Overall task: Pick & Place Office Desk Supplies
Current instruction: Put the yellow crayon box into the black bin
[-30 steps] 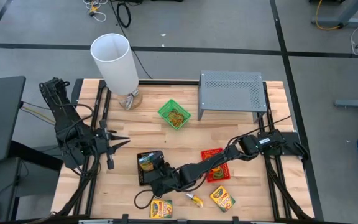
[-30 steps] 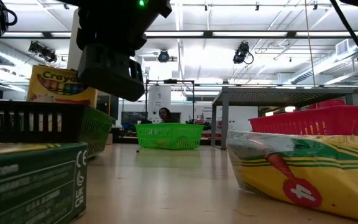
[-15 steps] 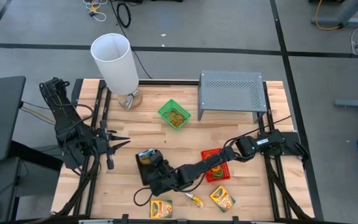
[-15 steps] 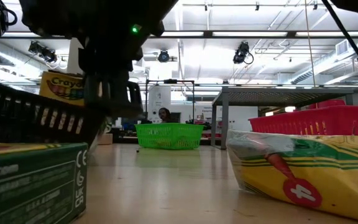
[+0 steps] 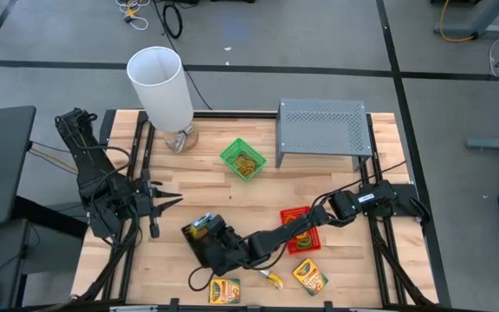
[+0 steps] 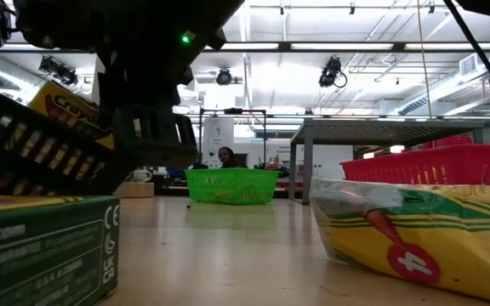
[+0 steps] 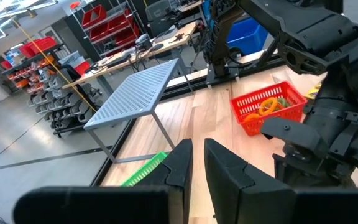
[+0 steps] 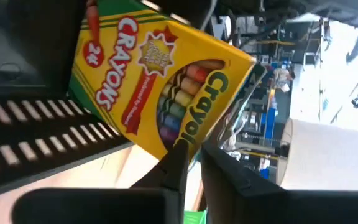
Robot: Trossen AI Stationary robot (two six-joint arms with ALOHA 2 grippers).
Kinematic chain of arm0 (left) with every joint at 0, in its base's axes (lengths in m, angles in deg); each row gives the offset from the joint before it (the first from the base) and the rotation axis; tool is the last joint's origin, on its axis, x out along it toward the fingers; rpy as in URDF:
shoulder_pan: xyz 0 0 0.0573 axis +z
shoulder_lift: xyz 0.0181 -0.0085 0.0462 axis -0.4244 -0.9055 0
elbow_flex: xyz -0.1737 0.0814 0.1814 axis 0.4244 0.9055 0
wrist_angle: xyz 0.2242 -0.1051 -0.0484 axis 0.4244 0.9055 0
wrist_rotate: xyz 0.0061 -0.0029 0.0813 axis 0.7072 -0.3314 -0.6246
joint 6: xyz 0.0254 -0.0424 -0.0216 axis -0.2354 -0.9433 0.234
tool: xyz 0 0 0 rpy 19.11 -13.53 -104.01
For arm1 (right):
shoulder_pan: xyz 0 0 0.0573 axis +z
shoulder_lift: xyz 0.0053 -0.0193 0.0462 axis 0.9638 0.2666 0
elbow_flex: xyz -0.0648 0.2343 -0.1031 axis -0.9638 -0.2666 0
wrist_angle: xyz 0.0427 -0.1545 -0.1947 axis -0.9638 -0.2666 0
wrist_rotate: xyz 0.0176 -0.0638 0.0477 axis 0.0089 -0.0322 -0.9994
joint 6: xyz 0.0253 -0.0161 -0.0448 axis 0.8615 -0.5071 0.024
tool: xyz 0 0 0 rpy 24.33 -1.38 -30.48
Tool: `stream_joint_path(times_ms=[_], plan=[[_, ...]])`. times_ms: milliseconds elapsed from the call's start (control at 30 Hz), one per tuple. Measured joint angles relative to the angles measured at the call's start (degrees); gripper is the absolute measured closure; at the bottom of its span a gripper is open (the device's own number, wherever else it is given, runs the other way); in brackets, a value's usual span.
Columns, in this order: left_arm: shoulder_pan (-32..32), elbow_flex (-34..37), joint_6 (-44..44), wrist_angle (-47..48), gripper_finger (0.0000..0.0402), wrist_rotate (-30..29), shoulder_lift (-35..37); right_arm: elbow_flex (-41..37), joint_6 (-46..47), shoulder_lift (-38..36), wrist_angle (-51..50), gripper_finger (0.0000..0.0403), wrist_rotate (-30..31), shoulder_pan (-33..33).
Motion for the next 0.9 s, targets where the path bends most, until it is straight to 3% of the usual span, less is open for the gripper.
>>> stream_joint_path(times_ms=[400,733,800,900], plan=[[0.0,0.0,-0.1,0.0,0.0351,0.1,0.0,1.5,-6.0,0.2,-0.1,0.0271,2.1,0.7],[0.0,0.0,0.0,0.0,0.0351,0.1,0.0,11.0,-2.7,0.1,-6.8,0.0259,2.3,1.7],[0.0,0.0,-0.2,0.1,0.0351,0.7,0.0,13.8,3.0,0.1,-13.0,0.0259,-1.3,1.9],[0.0,0.0,-0.4,0.2,0.0351,2.4,0.0,14.5,15.2,-1.1,-20.1,0.0258,-14.0,2.0]])
